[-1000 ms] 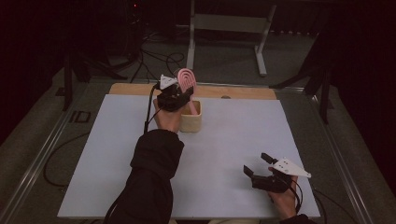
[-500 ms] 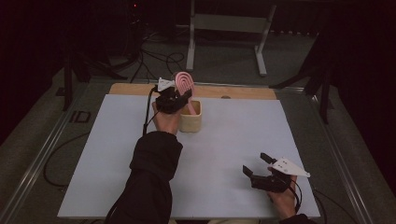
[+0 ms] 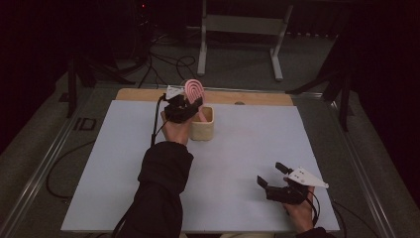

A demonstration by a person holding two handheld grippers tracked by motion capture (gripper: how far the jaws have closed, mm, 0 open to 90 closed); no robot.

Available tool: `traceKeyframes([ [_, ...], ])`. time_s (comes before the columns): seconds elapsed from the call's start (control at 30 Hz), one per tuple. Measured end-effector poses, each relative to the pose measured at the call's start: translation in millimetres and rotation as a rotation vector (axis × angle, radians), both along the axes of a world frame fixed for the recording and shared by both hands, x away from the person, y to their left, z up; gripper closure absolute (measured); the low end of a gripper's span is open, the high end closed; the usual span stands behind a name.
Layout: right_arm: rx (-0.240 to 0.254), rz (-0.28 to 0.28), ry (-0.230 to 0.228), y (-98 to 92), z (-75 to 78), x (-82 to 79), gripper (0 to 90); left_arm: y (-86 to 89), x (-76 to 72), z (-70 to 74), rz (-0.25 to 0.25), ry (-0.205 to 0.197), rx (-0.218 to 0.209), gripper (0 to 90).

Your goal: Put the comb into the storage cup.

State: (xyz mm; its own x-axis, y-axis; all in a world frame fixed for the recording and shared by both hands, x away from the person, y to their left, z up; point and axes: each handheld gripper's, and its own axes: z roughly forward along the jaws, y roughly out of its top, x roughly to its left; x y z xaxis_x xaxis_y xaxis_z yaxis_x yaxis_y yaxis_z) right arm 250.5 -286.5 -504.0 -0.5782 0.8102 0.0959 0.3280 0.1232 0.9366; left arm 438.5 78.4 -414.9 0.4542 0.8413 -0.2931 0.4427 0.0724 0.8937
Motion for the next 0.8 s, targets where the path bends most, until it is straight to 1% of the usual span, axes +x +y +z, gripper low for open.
traceKeyframes([
  [0.37,0.000,0.003,0.003,0.3,-0.6,0.4,8.8,-5.3,1.3,-12.9,-0.018,0.029,0.021,63.9],
  [0.53,-0.002,0.001,0.001,0.0,-0.9,0.7,8.8,-5.1,1.3,-19.4,-0.017,0.041,0.018,63.6],
  [0.57,-0.002,0.001,0.000,0.1,-1.0,0.8,8.8,-4.6,1.1,-20.2,-0.014,0.040,0.008,63.5],
  [0.73,-0.005,0.003,0.002,0.4,-1.4,1.0,8.8,-0.9,2.1,-20.0,-0.013,0.049,0.008,63.5],
  [0.8,-0.003,0.002,0.003,0.3,-1.5,1.0,8.8,1.2,1.8,-21.0,-0.008,0.050,-0.001,63.4],
])
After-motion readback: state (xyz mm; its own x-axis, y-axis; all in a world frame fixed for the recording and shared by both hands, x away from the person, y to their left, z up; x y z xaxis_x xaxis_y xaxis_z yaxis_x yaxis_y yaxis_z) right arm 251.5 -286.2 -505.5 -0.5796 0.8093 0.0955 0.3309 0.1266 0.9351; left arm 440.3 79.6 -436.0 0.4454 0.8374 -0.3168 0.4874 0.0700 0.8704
